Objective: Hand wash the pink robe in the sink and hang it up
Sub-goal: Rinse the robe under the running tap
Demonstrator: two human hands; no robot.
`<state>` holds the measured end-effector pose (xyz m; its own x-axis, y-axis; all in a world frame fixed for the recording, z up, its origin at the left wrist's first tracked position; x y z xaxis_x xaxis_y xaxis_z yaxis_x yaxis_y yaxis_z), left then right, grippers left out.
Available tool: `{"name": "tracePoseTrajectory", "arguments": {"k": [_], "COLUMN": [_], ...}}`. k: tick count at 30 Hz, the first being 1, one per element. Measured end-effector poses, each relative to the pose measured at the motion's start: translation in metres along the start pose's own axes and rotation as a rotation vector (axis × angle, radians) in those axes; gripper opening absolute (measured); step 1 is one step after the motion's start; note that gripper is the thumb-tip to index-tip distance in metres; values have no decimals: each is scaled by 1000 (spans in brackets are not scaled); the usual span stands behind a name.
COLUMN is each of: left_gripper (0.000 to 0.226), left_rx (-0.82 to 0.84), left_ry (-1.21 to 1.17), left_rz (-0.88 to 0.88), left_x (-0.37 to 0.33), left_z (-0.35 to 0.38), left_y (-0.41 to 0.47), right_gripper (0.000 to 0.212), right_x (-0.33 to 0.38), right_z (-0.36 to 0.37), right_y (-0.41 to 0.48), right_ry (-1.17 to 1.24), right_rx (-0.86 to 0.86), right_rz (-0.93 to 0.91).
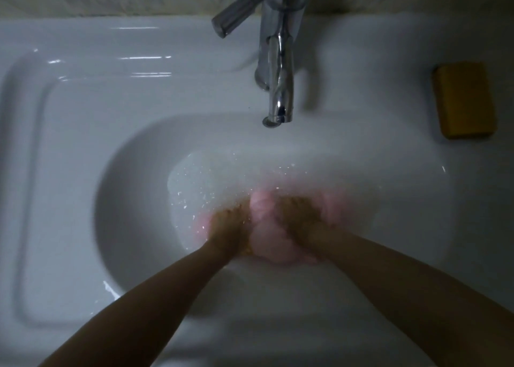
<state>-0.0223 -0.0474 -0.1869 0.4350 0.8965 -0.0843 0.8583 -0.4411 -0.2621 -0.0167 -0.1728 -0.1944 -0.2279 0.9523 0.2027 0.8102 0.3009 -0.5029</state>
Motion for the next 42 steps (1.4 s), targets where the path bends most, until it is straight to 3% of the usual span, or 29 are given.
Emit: {"name": "tracePoseTrajectory", "arguments": {"k": [4, 8, 11, 13, 14, 16, 18, 20, 21, 23, 26, 28, 33, 36, 42], "left_gripper": [29, 24, 49, 82, 100, 121, 114, 91, 87, 95, 123, 128, 97, 77, 46], "left_rx": [290, 233, 35, -86, -87, 97, 363, 172, 16, -21, 294, 340, 128, -30, -143], "left_ry": [31, -136, -219, -247, -236, -226, -347, -416, -365, -246, -380, -397, -221, -232, -311], "left_rz": [-118, -154, -65, 39, 113, 221, 226, 166, 101, 41, -8, 13, 0, -48, -27], "left_x": [2, 15, 29, 32, 31, 29, 29, 33, 35, 27, 4, -6, -20, -18, -9], "left_z": [-4, -31, -59, -75, -84, -91, -80, -82, -86, -73, -31, -14, -2, -6, -4], "left_y": [11, 24, 12, -7, -18, -38, -52, -49, -44, -29, -21, -27, -38, -28, -10], "right_gripper": [35, 28, 44, 65, 77, 93, 74, 22, 16, 30, 98, 106, 84, 69, 56], "right_x": [8, -11, -22, -19, -14, -9, -4, 5, 8, 2, -12, -9, -3, -1, -6], "right_z": [-25, -28, -49, -62, -69, -74, -72, -85, -89, -81, -36, -15, -4, -8, -1], "right_y": [1, 11, -4, -27, -41, -66, -87, -97, -100, -91, -59, -53, -56, -50, -27], "right_ry": [26, 310, 663, 733, 722, 683, 568, 111, 17, 149, 343, 263, 135, 201, 179], "right_rx": [-121, 68, 11, 25, 35, 60, 74, -268, -439, -504, -103, -1, -278, -427, -565], "right_rz": [-40, 188, 206, 124, 65, -9, 1, -100, -113, -57, 84, 41, -28, -34, -42]}}
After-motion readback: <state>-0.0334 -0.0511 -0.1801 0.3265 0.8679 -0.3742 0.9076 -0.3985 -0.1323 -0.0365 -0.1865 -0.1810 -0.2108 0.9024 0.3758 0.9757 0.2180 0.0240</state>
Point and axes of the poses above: each hand's wrist, its own y-axis towards the middle knuckle, its own z-axis out of the palm, x = y × z, the point moved 6 cm from there along y, towards the middle knuckle, and after that the axes turned 2 degrees about y, right-handed, at the moved point
